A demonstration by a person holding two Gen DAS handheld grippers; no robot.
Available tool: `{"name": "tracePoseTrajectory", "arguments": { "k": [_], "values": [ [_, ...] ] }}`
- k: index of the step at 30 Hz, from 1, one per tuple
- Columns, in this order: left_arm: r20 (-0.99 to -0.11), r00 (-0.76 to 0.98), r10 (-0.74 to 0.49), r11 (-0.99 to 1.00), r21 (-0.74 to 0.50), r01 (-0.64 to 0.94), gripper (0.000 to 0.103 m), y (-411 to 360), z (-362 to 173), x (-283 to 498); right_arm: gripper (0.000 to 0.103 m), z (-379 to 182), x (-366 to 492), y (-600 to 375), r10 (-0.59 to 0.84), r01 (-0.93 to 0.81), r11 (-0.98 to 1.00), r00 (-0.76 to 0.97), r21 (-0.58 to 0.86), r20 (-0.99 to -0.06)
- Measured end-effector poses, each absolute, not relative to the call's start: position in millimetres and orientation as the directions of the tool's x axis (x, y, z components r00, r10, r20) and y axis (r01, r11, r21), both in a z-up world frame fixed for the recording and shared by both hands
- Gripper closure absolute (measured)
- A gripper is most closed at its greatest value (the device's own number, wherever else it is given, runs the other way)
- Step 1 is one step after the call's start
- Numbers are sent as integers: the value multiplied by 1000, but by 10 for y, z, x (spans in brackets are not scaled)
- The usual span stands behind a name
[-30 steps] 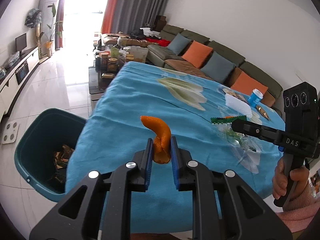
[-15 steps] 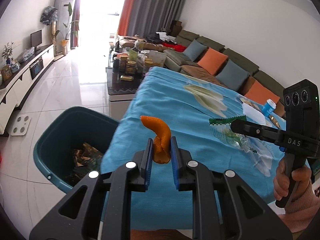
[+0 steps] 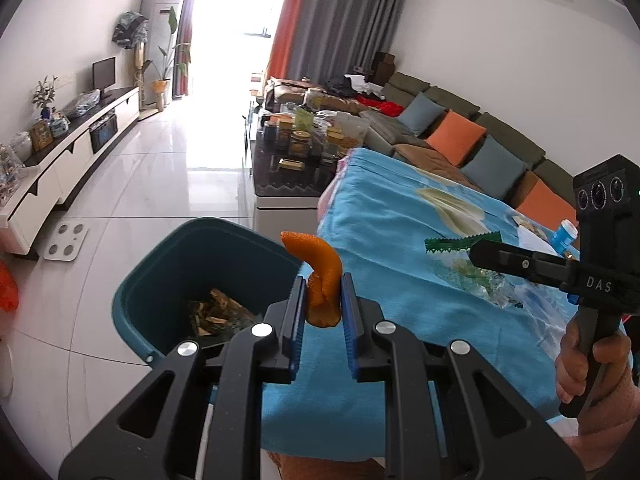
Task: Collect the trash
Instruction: 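Carry the orange peel and plastic bag over the teal bin with both tools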
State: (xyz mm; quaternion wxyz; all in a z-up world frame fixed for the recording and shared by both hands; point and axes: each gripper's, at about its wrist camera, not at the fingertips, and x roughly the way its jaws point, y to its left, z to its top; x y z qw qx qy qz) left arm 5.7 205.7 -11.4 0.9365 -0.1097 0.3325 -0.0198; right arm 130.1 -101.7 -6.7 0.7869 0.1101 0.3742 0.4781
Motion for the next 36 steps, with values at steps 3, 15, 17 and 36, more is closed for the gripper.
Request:
{"name": "tracePoseTrajectory", "arguments": {
  "k": [3,15,17,36],
  "values": [
    [-618,780,-93,976,-213,-53,86,2134,-112,44,97,-32,1317,-906,839,-683,507,251,525,-483],
    [-628,776,-57,972,-214,-102,86,2347,-158,54,97,-40,1367,-514,842,-714,475,199,514,-501],
    [-630,774,-52,971,-214,-109,86,2370,-171,56,97,-42,1377,-468,842,-717,473,195,513,-504],
    [-653,757,-16,964,-211,-162,86,2494,-269,101,97,-107,1477,-25,827,-731,465,158,499,-540]
  ]
}}
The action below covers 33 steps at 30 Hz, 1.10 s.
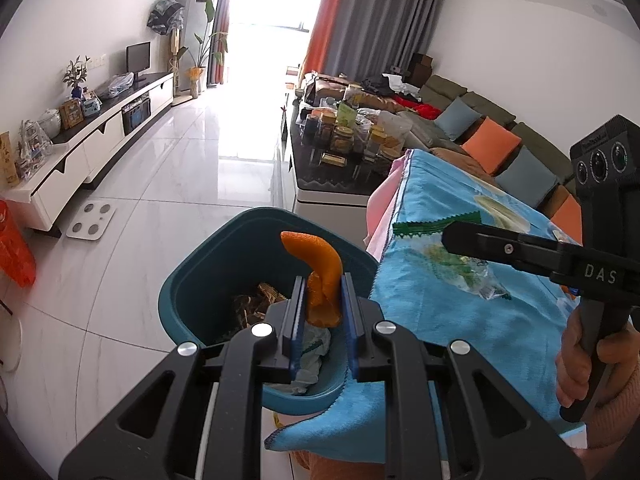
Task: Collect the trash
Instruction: 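Carry the orange peel and plastic bag over the teal bin with both tools, then open the left tool over the bin while the right tool releases the plastic bag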
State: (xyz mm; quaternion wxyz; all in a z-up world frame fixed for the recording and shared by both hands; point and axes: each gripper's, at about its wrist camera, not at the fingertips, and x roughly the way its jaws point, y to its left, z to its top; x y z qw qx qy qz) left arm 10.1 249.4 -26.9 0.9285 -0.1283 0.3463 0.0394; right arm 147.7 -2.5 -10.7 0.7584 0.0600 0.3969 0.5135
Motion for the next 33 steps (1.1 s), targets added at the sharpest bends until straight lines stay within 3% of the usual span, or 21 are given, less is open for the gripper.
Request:
{"name": "tracePoseTrajectory", "arguments": {
  "k": [33],
  "values": [
    [-710,704,19,948,-211,-239,85,2611,-562,338,95,-418,1720,500,785,-694,499,109,519,-610]
  ]
}}
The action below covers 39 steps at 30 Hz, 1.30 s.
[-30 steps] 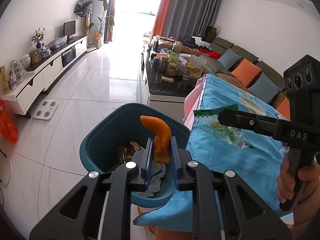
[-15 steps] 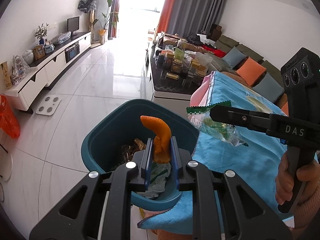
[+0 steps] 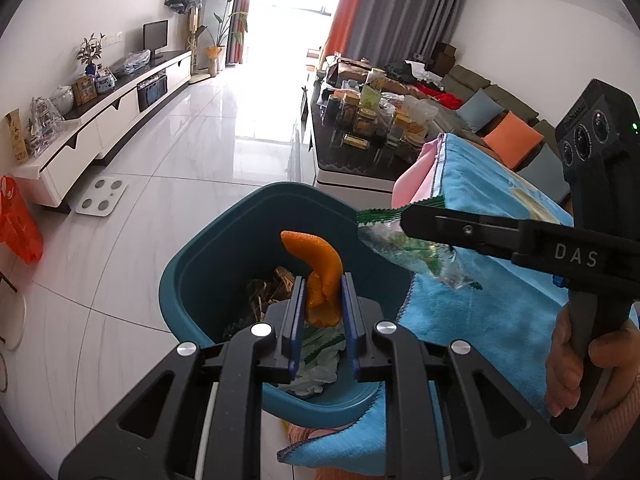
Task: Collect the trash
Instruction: 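Open the left tool over the bin while the right tool releases the plastic bag, then move both open tools back over the bed toward the second orange peel and foam net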
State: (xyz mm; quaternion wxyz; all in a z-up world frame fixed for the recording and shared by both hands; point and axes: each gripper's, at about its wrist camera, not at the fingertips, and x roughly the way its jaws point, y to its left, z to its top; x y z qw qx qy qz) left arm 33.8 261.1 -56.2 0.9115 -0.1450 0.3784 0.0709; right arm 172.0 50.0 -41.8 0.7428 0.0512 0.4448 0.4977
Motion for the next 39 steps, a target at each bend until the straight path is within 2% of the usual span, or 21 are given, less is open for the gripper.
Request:
{"name": "tracePoseTrajectory", "arguments": {
  "k": [10,11,13,14,21,23,25,28,33,39],
  "values": [
    [-717,696,34,949,-196,-248,83,2620,-601,390,92,-502,1765,694,765,-685,512,91,517,-637],
    [-718,695,34,949,-196,-248,79,2616,-610,384,92,-510,1773,704,765,-682,514,88,521,-638],
    [-717,696,31,947,-202,-249,72,2626,-618,383,84,-523,1784,705,762,-675,522,93,522,-641],
    [-716,697,40,946,-196,-257,68,2632,-617,377,76,-530,1791,683,762,-670,525,97,524,-640],
    [-698,714,53,938,-209,-275,61,2679,-570,302,75,-428,1743,471,786,-668,514,116,537,-607],
    [-677,735,44,943,-215,-254,54,2624,-502,259,74,-364,1714,335,795,-674,508,127,536,-593],
    [-655,755,20,950,-222,-218,52,2530,-433,233,71,-285,1672,152,800,-681,509,148,526,-582],
    [-622,781,-58,956,-260,-135,42,2314,-355,234,69,-157,1581,-188,796,-692,528,202,493,-570],
    [-595,780,-195,964,-263,41,41,1740,-277,326,64,-7,1462,-895,764,-658,607,329,446,-555],
    [-606,711,-358,933,-259,249,40,870,-297,541,61,50,1419,-1976,659,-511,749,511,421,-553]
  ]
}}
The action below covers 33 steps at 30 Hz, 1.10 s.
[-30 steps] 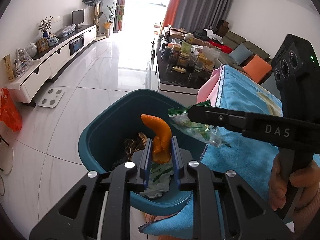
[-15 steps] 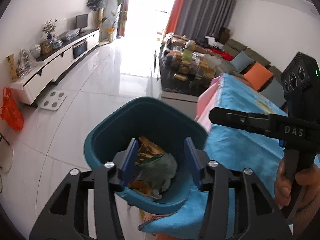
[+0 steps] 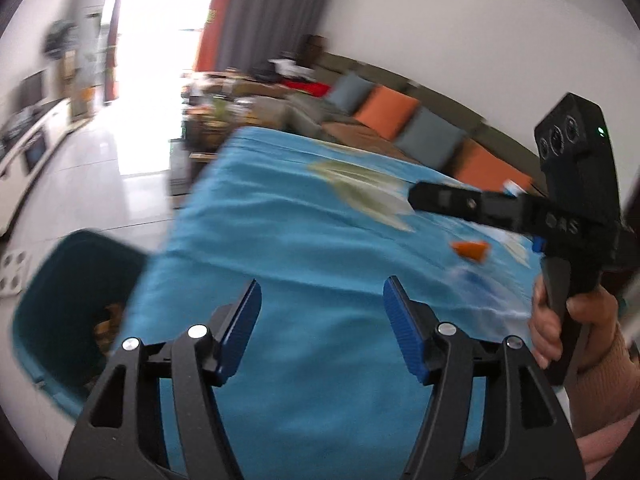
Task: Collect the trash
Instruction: 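Move both open tools back over the bed toward the second orange peel and foam net, then grasp the second orange peel with the left tool while the right tool grasps the white foam net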
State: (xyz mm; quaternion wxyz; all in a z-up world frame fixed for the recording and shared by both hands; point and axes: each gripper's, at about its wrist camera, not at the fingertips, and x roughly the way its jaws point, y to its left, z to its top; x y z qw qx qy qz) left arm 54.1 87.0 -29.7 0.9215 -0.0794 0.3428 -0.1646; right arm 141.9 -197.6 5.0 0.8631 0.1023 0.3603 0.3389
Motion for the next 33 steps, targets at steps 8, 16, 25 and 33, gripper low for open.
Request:
{"name": "tracePoseTrajectory", "arguments": {
  "k": [8,16,25,33],
  "values": [
    [-660,595,-458,879,-240,411,41,-86,-377,901,60,-127,1424,-3168,501,-281,856,654,434,-567],
    [-699,513,-499,838,-237,491,42,-728,-419,1213,53,-351,1521,-3976,389,-99,881,709,463,-588],
    [-739,444,-506,820,-252,514,43,-1145,-522,1519,47,-620,1729,-4364,353,2,867,704,498,-616],
    [-771,415,-483,814,-220,538,42,-1303,-599,1629,47,-765,1852,-4364,402,1,840,671,543,-623]
  ]
}}
